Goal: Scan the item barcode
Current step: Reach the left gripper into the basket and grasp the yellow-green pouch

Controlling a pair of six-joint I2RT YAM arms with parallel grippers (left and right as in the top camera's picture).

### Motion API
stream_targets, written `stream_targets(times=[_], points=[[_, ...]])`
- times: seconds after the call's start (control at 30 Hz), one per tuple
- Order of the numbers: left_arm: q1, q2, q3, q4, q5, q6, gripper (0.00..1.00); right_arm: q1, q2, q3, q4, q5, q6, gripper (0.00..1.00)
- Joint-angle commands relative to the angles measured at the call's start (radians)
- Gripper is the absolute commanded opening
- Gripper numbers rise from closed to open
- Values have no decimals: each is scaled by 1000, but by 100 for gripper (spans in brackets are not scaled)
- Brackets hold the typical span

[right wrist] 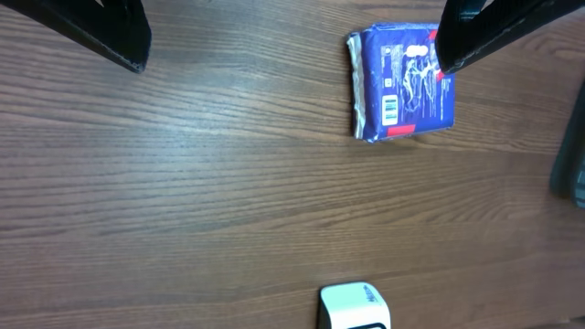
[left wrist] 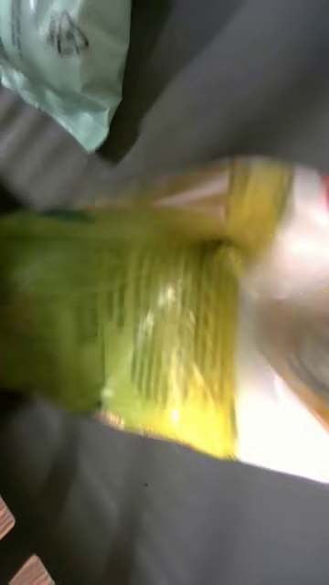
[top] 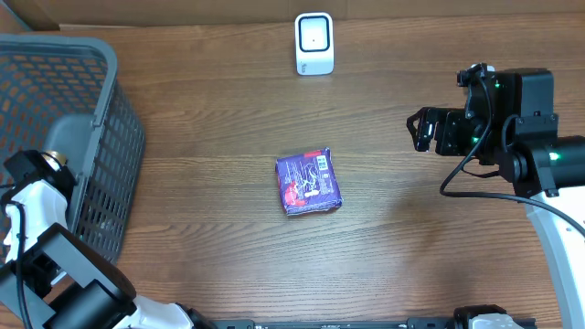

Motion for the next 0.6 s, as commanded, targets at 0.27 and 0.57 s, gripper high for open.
stream_targets(times=[0.27, 0.57], points=[[-3, -3, 380, -268, 84, 4, 4, 3, -3, 18, 10, 6, -4, 100], [-69, -6, 1143, -678, 238, 4, 4, 3, -3, 18, 10, 6, -4, 100]])
